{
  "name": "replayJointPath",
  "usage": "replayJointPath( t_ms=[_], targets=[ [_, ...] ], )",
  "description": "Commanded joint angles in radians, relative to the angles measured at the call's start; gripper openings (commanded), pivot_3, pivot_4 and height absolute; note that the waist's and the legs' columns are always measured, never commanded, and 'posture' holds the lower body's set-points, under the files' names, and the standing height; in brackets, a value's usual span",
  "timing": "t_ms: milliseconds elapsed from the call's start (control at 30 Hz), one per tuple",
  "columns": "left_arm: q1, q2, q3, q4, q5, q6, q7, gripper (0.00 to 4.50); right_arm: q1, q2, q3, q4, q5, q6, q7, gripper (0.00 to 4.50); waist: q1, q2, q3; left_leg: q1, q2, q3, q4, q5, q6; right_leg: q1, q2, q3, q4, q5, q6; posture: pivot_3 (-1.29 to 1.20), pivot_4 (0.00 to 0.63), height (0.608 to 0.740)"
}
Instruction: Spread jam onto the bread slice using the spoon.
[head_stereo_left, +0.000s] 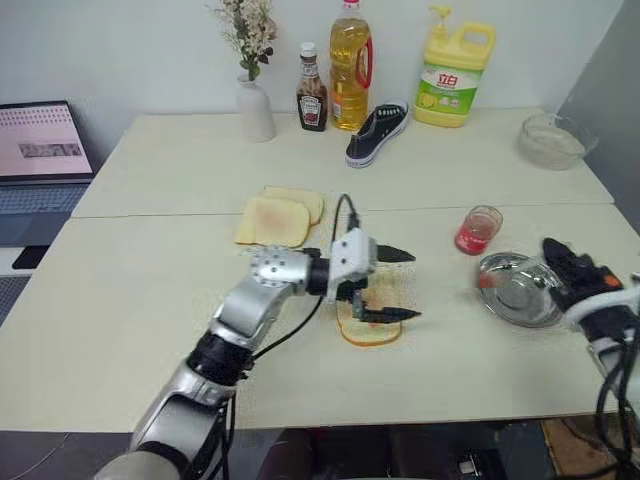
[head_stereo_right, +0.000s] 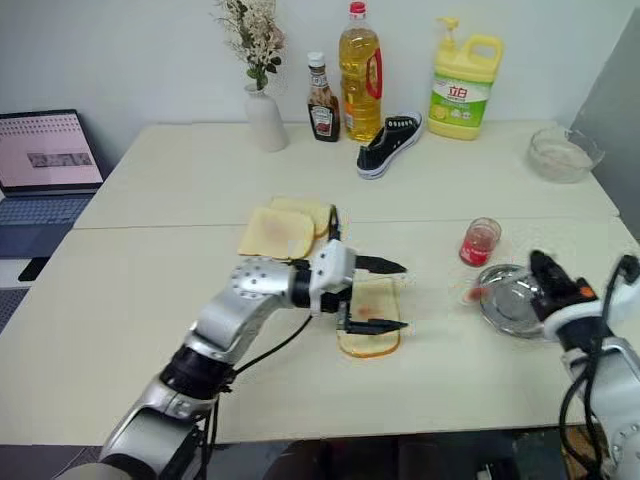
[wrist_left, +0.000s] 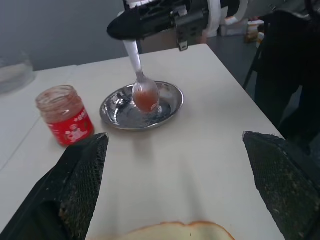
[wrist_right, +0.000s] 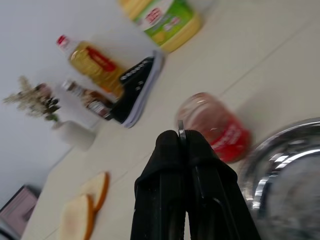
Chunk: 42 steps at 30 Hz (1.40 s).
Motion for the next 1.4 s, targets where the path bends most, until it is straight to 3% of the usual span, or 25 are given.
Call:
replayJointPath(
  t_ms=[33,200,367,633,967,1067,1400],
  targets=[
    [-0.061,-0.066,-0.018,0.081,0.031,-0.063,0.011,4.5,0.02,-0.021,-0.062,0.038,-0.051,-0.069,0.055,0.03,-0.002,0.0,0.0,0.0,0.0,0.001,0.0,0.0,0.0,0.0,0.0,0.0,0.001,0.0,0.0,0.0,0.15,0.74],
    [-0.096,-0.129,-0.02,0.167,0.053,-0.113,0.003,4.5,0.023,-0.017,-0.075,0.107,-0.094,-0.112,0.116,0.03,-0.004,0.002,-0.001,0.002,0.0,0.002,0.001,0.0,0.0,0.0,0.002,0.001,0.001,0.0,0.0,0.0,0.15,0.74],
    [-0.119,-0.197,-0.024,0.225,0.055,-0.128,0.0,4.5,-0.042,0.021,-0.034,0.303,-0.203,-0.165,0.222,0.03,-0.001,0.002,-0.001,0.0,-0.001,0.002,0.004,0.0,0.0,0.001,0.002,0.001,0.001,0.0,0.0,0.0,0.15,0.74],
    [-0.103,-0.198,-0.015,0.227,0.073,-0.107,0.01,4.5,-0.139,0.074,-0.013,0.527,-0.325,-0.224,0.356,0.03,-0.002,0.004,-0.001,0.0,0.0,0.002,0.006,0.0,0.0,0.001,0.001,0.002,0.003,0.0,0.0,0.0,0.15,0.74],
    [-0.098,-0.171,-0.007,0.208,0.072,-0.088,0.009,4.5,-0.161,0.108,-0.033,0.588,-0.36,-0.241,0.409,0.03,-0.002,0.004,-0.001,0.001,0.0,0.001,0.007,0.0,0.0,0.002,0.001,0.002,0.004,0.0,0.0,0.0,0.15,0.74],
    [-0.094,-0.168,-0.002,0.206,0.071,-0.092,0.013,4.5,-0.167,0.134,-0.06,0.603,-0.336,-0.247,0.4,0.73,-0.001,0.004,-0.001,0.001,0.0,0.001,0.007,0.0,0.0,0.002,0.001,0.002,0.004,0.0,0.0,0.0,0.15,0.74],
    [-0.084,-0.156,0.014,0.197,0.064,-0.108,0.02,4.5,-0.187,0.147,-0.088,0.596,-0.329,-0.234,0.382,4.26,-0.002,0.005,-0.002,0.001,0.0,0.001,0.008,0.0,0.0,0.002,0.001,0.002,0.005,0.0,0.0,0.0,0.15,0.74]
  ],
)
